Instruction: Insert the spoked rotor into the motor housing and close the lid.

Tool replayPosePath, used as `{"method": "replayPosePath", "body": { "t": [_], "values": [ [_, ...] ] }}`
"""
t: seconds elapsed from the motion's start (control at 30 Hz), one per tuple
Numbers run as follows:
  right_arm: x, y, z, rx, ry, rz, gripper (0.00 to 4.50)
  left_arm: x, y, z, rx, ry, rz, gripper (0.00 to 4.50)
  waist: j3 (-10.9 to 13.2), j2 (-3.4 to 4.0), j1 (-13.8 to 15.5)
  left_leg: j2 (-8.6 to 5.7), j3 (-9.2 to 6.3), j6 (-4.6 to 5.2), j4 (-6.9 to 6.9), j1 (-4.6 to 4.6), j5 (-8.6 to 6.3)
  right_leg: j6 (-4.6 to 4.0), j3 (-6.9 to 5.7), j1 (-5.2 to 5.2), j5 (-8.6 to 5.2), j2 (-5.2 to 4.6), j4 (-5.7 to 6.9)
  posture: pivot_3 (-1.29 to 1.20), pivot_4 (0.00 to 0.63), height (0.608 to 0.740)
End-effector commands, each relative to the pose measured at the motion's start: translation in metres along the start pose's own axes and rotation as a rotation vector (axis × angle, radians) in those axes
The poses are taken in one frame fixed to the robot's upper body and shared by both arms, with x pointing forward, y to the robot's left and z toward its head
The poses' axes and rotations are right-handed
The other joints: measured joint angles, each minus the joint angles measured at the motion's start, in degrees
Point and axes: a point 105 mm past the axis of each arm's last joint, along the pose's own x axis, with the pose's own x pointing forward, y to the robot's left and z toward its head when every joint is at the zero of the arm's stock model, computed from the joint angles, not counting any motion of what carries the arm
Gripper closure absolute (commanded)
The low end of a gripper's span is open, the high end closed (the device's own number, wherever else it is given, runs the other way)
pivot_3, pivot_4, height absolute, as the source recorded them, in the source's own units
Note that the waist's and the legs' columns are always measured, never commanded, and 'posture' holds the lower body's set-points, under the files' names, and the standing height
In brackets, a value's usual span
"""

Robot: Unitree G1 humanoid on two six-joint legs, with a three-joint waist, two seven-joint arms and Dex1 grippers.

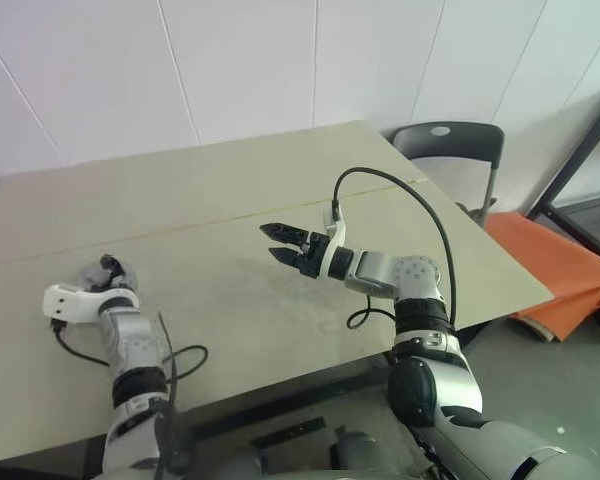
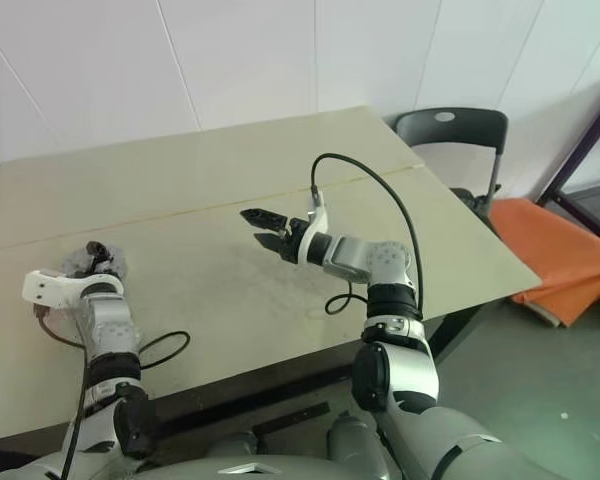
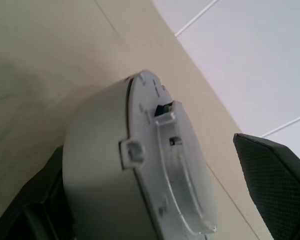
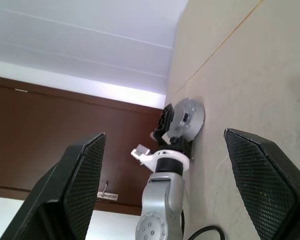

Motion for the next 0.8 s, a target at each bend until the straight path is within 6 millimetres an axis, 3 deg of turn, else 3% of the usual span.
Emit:
{"method": "replayPosePath", "body": {
  "t": [0.03, 0.27, 0.33, 0.4, 0.47, 0.53, 0.6, 0.67, 0.73, 0.8],
  "values": [
    [0.002, 0.010, 0.004, -0.036, -0.011, 0.031, 0.54, -0.022, 0.049, -0.010, 0.021, 0.087, 0.225, 0.03, -0.02, 0.03, -0.04, 0.00, 0.00, 0.01, 0.00, -0.01, -0.01, 0.00, 0.02, 0.00, 0.00, 0.00, -0.03, 0.00, 0.000, 0.740],
    [0.002, 0.007, 0.003, -0.038, -0.007, 0.020, 0.54, -0.073, 0.057, -0.023, -0.001, 0.264, 0.408, 0.03, -0.20, 0.32, 0.31, -0.09, 0.14, 0.13, 0.04, -0.01, -0.09, 0.03, 0.27, 0.04, 0.00, -0.09, -0.20, 0.00, 0.000, 0.740],
    [0.001, 0.006, 0.004, -0.038, -0.008, 0.017, 0.54, -0.086, 0.050, -0.025, 0.001, 0.322, 0.413, 0.03, -0.25, 0.40, 0.55, -0.11, 0.23, 0.14, 0.04, 0.00, -0.10, 0.04, 0.29, 0.07, -0.01, -0.10, -0.23, 0.00, 0.000, 0.740],
    [0.000, 0.004, 0.005, -0.052, -0.011, 0.003, 0.54, -0.090, 0.029, -0.023, 0.030, 0.361, 0.320, 0.03, -0.25, 0.40, 1.13, -0.12, 0.29, 0.14, 0.06, 0.01, -0.11, 0.04, 0.29, 0.08, -0.01, -0.08, -0.24, 0.00, 0.000, 0.740],
    [-0.002, 0.001, 0.010, -0.147, -0.036, -0.050, 0.54, -0.088, -0.017, -0.018, 0.095, 0.378, 0.049, 0.03, -0.23, 0.40, 1.78, -0.10, 0.28, 0.14, 0.07, 0.00, -0.10, 0.03, 0.28, 0.07, -0.02, -0.03, -0.23, 0.00, 0.000, 0.740],
    [-0.005, -0.005, 0.018, -0.271, -0.084, -0.121, 0.54, -0.087, -0.060, -0.010, 0.266, 0.321, -0.253, 0.03, -0.07, 0.23, 2.42, -0.10, 0.23, 0.13, 0.09, -0.09, -0.10, 0.01, 0.23, 0.00, -0.04, 0.06, -0.23, 0.00, 0.000, 0.740],
    [-0.008, -0.014, 0.027, -0.428, -0.135, -0.200, 0.54, -0.089, -0.087, -0.007, 0.412, 0.237, -0.507, 0.03, 0.08, 0.00, 3.13, -0.10, 0.12, 0.06, 0.12, -0.15, -0.06, -0.14, 0.17, -0.03, -0.08, 0.14, -0.23, 0.00, 0.000, 0.740],
    [-0.010, -0.026, 0.035, -0.646, -0.177, -0.292, 0.54, -0.097, -0.096, -0.022, 0.654, 0.181, -0.758, 0.03, 0.09, 0.07, 3.16, -0.11, 0.17, -0.08, 0.11, -0.15, 0.02, -0.30, 0.17, -0.03, -0.10, 0.11, -0.32, 0.00, 0.000, 0.740],
    [-0.014, -0.037, 0.041, -0.929, -0.189, -0.378, 0.54, -0.107, -0.089, -0.045, 0.796, 0.197, -0.960, 0.03, 0.07, 0.33, 3.13, -0.12, 0.22, -0.11, 0.07, -0.08, 0.01, -0.34, 0.20, -0.03, -0.09, 0.10, -0.55, 0.00, 0.000, 0.740],
    [-0.016, -0.039, 0.045, -0.999, -0.214, -0.380, 0.54, -0.112, -0.085, -0.054, 0.786, 0.209, -1.060, 0.03, 0.10, 0.46, 3.08, -0.14, 0.27, -0.11, -0.07, -0.09, 0.01, -0.36, 0.28, 0.04, -0.05, 0.08, -0.89, 0.00, 0.000, 0.740]
  ]
}}
